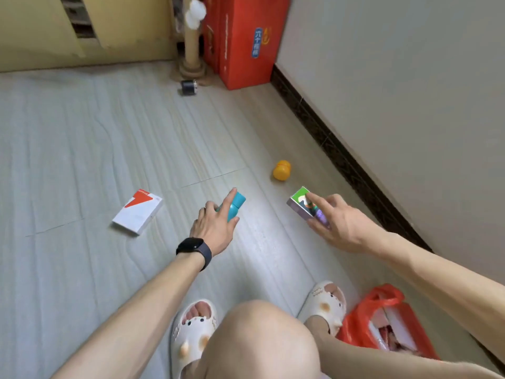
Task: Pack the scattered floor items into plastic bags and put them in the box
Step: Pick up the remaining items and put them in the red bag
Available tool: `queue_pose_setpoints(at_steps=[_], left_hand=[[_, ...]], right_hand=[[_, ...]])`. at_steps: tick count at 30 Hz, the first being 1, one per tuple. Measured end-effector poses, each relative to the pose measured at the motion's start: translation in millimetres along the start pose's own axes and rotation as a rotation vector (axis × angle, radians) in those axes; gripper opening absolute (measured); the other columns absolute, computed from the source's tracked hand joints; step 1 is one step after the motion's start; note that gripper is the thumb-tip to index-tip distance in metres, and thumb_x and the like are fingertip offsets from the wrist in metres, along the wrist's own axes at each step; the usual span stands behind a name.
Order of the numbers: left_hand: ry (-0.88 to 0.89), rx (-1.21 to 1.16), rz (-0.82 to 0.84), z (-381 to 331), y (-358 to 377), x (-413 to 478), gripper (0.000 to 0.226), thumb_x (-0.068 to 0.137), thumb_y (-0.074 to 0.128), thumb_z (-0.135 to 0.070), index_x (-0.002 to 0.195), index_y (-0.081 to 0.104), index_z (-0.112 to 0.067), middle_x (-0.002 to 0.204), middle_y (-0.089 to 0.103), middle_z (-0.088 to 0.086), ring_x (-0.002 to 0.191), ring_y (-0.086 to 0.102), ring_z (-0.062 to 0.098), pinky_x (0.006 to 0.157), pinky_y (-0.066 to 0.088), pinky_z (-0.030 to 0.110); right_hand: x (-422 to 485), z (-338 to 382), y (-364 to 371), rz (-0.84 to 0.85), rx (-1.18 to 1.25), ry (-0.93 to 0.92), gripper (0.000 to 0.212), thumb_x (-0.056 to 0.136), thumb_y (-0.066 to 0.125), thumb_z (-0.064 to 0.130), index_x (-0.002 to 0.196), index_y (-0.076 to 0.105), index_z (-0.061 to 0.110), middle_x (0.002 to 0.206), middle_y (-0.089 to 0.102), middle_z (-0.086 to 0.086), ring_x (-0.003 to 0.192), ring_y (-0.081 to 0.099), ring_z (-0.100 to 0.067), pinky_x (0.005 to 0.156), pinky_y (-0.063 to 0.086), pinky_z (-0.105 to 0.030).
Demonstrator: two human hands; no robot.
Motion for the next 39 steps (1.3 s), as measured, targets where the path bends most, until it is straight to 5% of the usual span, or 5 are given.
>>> queue_pose_setpoints(at_steps=[7, 19, 25, 32, 39], left_hand=[[0.505, 0.047, 0.0, -193, -43, -15, 0.069, 0.095, 0.051, -0.048, 0.148, 0.007, -0.055, 0.1, 0.039, 0.001, 0.09, 0.048, 0.024, 0.08, 0.049, 0.042], [0.823, 0.237, 0.35, -337, 101, -58, 0.075, 0.093, 0.054, -0.051, 0.144, -0.001, -0.06, 0.098, 0.043, -0.003, 0.083, 0.051, 0.019, 0.073, 0.05, 0.036], [0.9, 0.289, 0.553, -360, 201, -83, 0.087, 0.085, 0.067, -0.045, 0.147, 0.007, -0.054, 0.106, 0.05, -0.004, 0.097, 0.054, 0.023, 0.075, 0.049, 0.038], [0.974, 0.308, 0.739, -352, 277, -120, 0.092, 0.072, 0.077, -0.049, 0.146, 0.021, -0.046, 0.123, 0.06, -0.012, 0.11, 0.057, 0.024, 0.073, 0.04, 0.032], [0.959, 0.297, 0.744, -348, 299, -119, 0.085, 0.075, 0.073, -0.051, 0.144, 0.024, -0.042, 0.129, 0.055, -0.01, 0.116, 0.054, 0.021, 0.085, 0.047, 0.036]], right_hand=[[-164, -134, -35, -0.292, 0.516, 0.393, 0.042, 0.095, 0.054, 0.052, 0.136, 0.047, 0.044, 0.106, 0.061, 0.008, 0.082, 0.061, -0.006, 0.082, 0.048, -0.028], [-335, -221, 238, -0.432, 1.635, 1.234, 0.026, 0.1, 0.053, 0.032, 0.099, 0.061, 0.008, 0.069, 0.058, -0.009, 0.067, 0.062, -0.027, 0.051, 0.047, -0.026], [-347, -233, 278, -0.327, 1.162, 1.49, 0.03, 0.092, 0.059, 0.026, 0.118, 0.06, 0.011, 0.094, 0.068, -0.007, 0.086, 0.063, -0.027, 0.074, 0.045, -0.033], [-278, -189, 234, -0.588, 1.798, 1.099, 0.02, 0.101, 0.053, 0.034, 0.117, 0.059, 0.024, 0.107, 0.074, -0.001, 0.091, 0.074, -0.022, 0.075, 0.055, -0.03], [-284, -211, 234, -0.671, 1.654, 1.184, 0.016, 0.095, 0.065, 0.019, 0.11, 0.06, 0.016, 0.086, 0.074, -0.006, 0.069, 0.068, -0.017, 0.064, 0.055, -0.025]])
Point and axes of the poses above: each hand's wrist, its own x-axis towards the middle knuckle, its own y-axis out of the palm, z = x × y, the point moved 8 cm from there along x, towards the middle knuckle
